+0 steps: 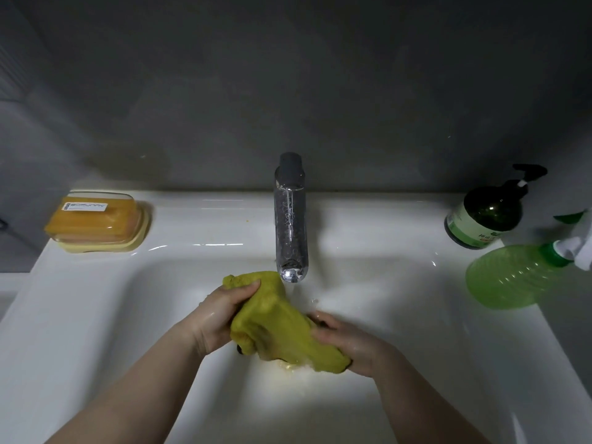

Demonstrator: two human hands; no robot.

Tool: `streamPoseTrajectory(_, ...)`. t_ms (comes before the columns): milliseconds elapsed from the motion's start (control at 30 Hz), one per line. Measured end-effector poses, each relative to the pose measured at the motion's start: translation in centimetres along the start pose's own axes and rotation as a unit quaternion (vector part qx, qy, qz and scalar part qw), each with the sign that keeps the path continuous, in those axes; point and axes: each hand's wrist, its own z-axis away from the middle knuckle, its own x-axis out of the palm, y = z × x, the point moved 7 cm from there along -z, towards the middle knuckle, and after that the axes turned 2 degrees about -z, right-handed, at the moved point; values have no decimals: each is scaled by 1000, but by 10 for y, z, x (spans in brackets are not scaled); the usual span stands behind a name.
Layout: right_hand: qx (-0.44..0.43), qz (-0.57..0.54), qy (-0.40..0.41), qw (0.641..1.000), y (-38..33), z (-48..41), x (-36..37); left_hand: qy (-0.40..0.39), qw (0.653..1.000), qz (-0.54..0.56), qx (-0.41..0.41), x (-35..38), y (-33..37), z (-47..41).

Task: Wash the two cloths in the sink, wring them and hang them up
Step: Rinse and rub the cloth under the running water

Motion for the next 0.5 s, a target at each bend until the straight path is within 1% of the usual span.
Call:
streamPoseTrajectory(33, -14, 71, 5, 997, -5, 2, 1, 17, 1000, -18, 3, 0, 0, -2)
streamPoseTrajectory(67, -47, 113, 36, 992, -13, 3, 1, 44, 998, -43, 3, 0, 0, -3)
streamPoseTrajectory(100, -89, 108, 85, 987, -22, 3, 4, 75, 995, -63, 6, 1, 0, -5)
streamPoseTrajectory(167, -160, 23, 191, 968, -37, 4, 14, 135, 988, -78, 19, 10, -6, -8)
streamPoseTrajectory(200, -184, 1, 232, 955, -42, 1, 20, 153, 984, -84, 21, 19, -12, -7)
streamPoseTrajectory(267, -208, 56, 307, 927, -52, -2, 31, 163, 981, -106, 17, 38, -28, -5)
streamPoseTrajectory(333, -203, 86, 377, 900, -57, -1, 28, 161, 980, -117, 21, 49, -37, -4)
streamPoseTrajectory(367, -206, 87, 384, 896, -58, -1, 29, 160, 979, -124, 32, 49, -34, -5)
streamPoseTrajectory(433, -215, 125, 363, 898, -59, 2, 42, 181, 976, -107, 60, 41, -18, -7)
streamPoseTrajectory(500, -213, 149, 342, 903, -62, 1, 45, 189, 977, -78, 58, 37, -13, -7)
